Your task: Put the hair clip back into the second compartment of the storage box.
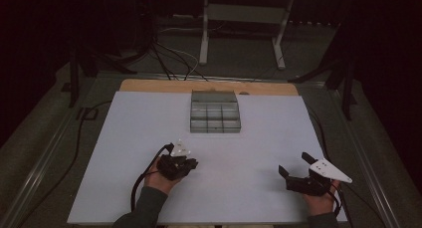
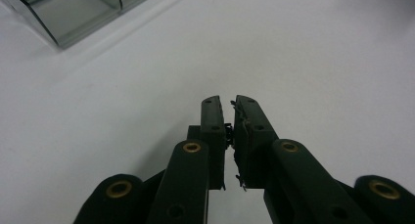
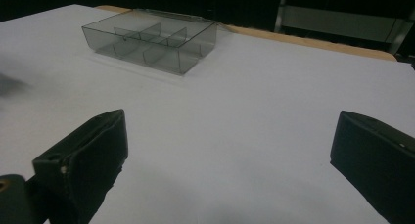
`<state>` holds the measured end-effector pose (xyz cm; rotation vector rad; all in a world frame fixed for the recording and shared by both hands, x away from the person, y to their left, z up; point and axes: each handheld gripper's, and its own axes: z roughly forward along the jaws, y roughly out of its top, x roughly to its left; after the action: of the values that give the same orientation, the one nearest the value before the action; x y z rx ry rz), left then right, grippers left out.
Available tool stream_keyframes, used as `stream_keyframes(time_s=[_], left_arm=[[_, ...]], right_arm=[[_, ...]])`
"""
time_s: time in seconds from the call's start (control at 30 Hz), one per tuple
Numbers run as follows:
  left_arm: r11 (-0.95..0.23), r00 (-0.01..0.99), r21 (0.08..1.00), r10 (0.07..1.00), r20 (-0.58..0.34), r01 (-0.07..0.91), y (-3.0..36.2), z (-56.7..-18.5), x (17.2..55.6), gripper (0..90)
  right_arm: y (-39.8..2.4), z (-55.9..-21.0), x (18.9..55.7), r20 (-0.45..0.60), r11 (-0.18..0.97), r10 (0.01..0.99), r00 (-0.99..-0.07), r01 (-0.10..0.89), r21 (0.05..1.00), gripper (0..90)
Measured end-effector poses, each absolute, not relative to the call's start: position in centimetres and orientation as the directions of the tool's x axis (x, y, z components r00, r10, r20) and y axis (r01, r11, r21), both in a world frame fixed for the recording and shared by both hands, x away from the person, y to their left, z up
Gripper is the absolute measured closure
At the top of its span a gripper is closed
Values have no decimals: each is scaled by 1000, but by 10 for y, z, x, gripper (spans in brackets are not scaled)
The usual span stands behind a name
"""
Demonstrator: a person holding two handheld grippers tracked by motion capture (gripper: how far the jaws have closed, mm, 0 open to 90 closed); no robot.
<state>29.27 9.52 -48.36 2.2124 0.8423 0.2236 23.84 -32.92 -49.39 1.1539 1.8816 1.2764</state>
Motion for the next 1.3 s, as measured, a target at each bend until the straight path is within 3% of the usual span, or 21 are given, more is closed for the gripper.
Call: stream_keyframes(time_s=[1.3], left_arm=[[-470, 769, 748, 633, -83, 468, 95, -445, 318, 846]], right_arm=[[-330, -494, 238, 7, 161, 892, -453, 331, 930, 5]])
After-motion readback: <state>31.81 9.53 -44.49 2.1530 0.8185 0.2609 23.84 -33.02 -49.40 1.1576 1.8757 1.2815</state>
